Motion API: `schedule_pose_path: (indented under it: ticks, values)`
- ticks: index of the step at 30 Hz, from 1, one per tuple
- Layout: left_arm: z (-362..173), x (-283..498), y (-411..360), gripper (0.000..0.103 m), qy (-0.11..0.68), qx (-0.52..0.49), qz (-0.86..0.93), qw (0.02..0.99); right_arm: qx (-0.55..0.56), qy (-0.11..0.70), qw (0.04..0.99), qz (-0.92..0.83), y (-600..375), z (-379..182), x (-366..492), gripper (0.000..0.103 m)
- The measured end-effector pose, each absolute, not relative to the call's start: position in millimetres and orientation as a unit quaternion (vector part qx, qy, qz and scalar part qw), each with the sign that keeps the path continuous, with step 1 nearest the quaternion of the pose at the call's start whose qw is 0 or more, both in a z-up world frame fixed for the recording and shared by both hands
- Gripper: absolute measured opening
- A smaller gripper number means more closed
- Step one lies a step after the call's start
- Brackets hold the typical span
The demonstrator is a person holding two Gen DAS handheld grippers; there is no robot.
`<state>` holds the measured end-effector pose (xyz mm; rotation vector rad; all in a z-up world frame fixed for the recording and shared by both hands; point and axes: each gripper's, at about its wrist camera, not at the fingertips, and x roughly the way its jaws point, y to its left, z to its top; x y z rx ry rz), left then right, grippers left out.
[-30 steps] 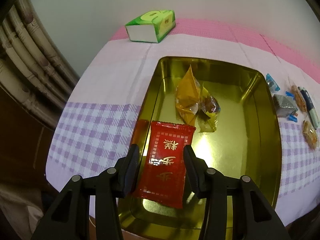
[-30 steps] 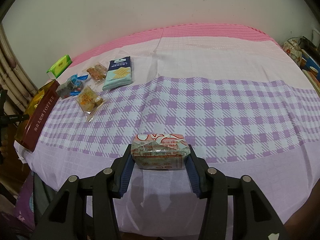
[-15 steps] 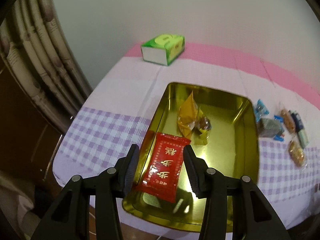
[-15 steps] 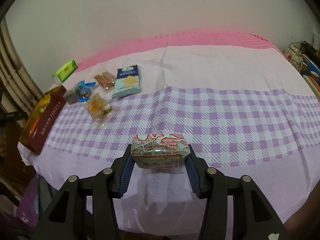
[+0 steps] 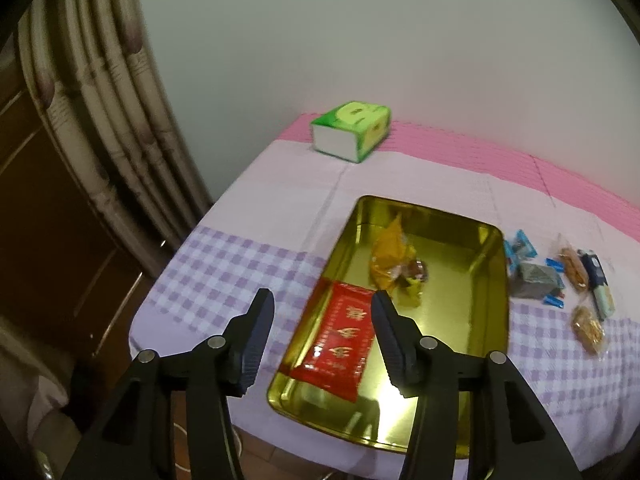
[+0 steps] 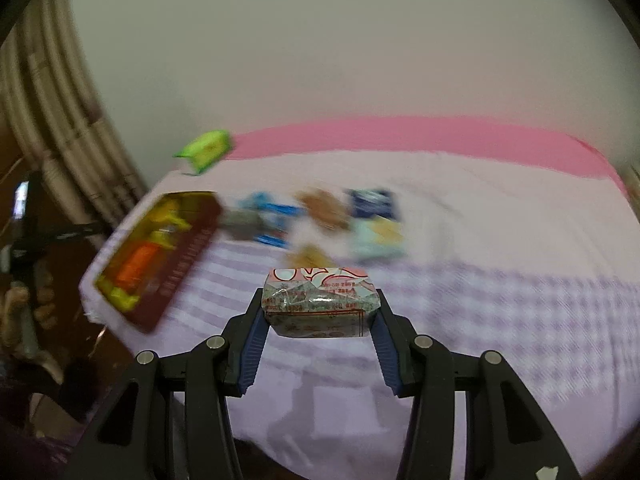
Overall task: Organize snacks
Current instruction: 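Carry the clear-wrapped cake into the gold tin and release it with the right gripper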
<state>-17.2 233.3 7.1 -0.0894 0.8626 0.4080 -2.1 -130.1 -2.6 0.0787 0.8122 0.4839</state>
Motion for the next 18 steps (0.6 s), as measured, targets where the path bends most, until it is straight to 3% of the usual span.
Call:
schedule_pose_path:
  ticks: [13,18]
  values:
    - [2,-18,258,0.052,0.43,-0.07,0.221,0.872,-0.061,0.397,0.836,0.374,52,3,62,0.046]
    - [1,-16,254,0.059,0.432,-0.063,0.216,0.873,-0.086,0.414,0.823,0.378,94,-16,88,0.046]
